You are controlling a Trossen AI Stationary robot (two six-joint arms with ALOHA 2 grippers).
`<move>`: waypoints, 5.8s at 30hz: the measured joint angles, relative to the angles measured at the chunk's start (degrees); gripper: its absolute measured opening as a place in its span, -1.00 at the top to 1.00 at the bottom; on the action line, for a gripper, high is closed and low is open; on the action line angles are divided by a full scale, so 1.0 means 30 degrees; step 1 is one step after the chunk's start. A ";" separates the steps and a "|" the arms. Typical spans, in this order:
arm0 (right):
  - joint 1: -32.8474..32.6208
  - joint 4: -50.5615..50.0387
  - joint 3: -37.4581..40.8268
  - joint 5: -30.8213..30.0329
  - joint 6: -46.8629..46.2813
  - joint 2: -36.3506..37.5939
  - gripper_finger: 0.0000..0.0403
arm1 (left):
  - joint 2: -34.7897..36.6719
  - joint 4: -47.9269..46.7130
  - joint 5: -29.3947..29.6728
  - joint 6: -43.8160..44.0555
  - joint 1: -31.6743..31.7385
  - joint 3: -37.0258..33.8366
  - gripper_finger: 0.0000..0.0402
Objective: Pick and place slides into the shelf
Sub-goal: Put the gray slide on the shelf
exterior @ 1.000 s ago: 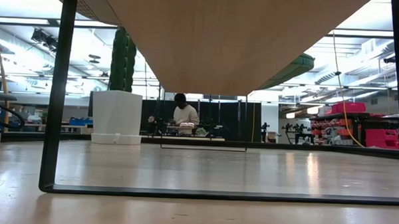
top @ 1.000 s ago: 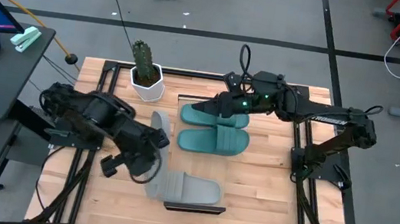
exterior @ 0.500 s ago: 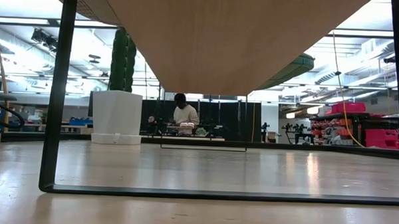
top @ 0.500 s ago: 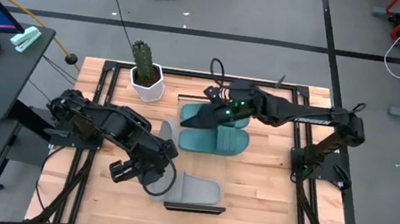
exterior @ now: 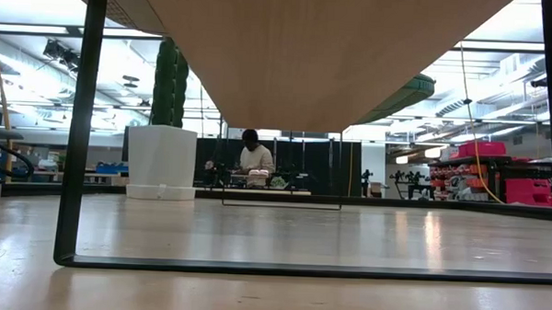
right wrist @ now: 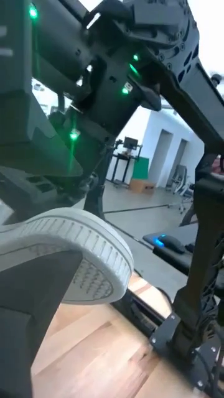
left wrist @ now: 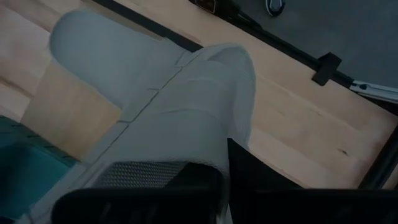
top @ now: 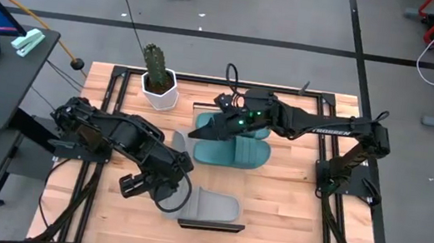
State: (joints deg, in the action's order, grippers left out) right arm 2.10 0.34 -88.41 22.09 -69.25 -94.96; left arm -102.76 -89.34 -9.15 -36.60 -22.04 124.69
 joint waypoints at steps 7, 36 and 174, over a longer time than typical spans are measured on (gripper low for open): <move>-0.0005 -0.0909 -0.1481 0.0258 0.0509 -0.1172 -0.07 | 0.0000 0.0234 -0.0084 -0.0031 0.0042 -0.0010 0.93; -0.0420 -0.8035 -0.8513 0.0792 0.4092 -0.4859 0.05 | -0.0007 -0.0212 -0.1748 0.0472 -0.0104 -0.0018 0.92; -0.9734 -0.7003 -0.8506 -2.7761 1.6472 0.1684 0.76 | 1.1711 1.4442 2.4727 3.6013 -0.4014 -1.8173 0.15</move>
State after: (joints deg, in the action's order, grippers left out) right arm -27.10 -20.67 -113.93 -61.19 -19.83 -89.91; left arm -67.63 -46.01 65.03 71.44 -34.08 70.17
